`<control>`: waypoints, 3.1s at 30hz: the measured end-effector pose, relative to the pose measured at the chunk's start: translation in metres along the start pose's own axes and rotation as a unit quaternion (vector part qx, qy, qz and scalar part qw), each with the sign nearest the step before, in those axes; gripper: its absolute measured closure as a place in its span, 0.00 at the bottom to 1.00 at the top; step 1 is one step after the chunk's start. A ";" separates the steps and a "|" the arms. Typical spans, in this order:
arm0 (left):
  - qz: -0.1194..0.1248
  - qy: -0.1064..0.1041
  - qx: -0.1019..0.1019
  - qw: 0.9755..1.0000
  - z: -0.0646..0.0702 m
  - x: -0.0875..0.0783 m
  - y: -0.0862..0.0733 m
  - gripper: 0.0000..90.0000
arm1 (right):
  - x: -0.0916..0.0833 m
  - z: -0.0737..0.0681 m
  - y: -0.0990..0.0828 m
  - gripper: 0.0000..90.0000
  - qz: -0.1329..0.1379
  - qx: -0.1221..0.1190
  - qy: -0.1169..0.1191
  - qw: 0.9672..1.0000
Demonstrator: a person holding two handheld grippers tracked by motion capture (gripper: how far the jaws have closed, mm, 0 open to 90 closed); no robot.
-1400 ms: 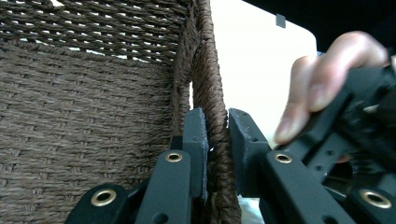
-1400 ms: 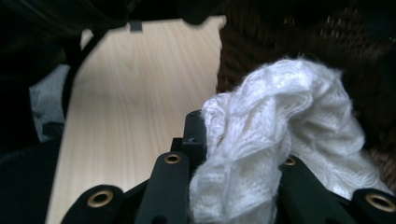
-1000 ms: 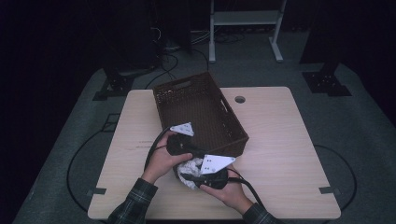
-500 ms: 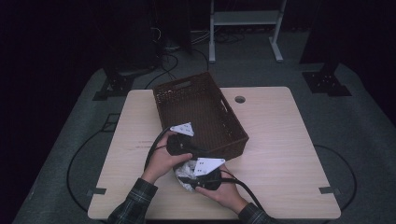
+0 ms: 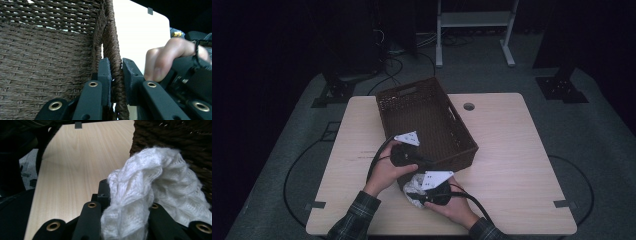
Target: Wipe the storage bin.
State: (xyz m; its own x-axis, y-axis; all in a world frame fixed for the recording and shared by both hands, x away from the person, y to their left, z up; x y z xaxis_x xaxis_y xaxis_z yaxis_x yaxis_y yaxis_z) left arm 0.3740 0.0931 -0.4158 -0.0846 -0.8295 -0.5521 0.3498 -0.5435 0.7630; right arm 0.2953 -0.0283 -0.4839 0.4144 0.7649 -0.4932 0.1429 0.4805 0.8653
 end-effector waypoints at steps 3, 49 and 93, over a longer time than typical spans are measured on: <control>-0.001 0.000 0.001 1.000 0.000 0.000 0.000 0.86 | -0.007 0.000 0.000 0.83 -0.002 -0.003 0.002 1.000; 0.000 0.001 0.000 1.000 0.000 0.000 0.000 0.85 | -0.163 0.076 -0.063 0.84 -0.026 0.064 -0.175 0.982; 0.002 0.026 0.010 1.000 0.003 -0.003 0.004 0.52 | -0.200 0.158 -0.097 0.77 -0.055 0.148 -0.316 0.936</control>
State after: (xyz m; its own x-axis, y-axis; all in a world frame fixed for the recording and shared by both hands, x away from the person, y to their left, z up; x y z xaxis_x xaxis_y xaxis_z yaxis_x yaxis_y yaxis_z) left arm 0.3726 0.0924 -0.4098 -0.0343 -0.8245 -0.5649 0.3308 -0.5427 0.7720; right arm 0.3404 -0.2958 -0.4551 0.8175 0.2664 -0.5106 0.4199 0.3312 0.8450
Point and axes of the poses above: each handheld gripper's, and its own axes: x roughly forward along the jaws, y roughly out of its top, z roughly to its right, the point moved 2 cm from there along x, roughly forward along the jaws, and after that the axes turned 10 degrees about -y, right-handed, at the moved point
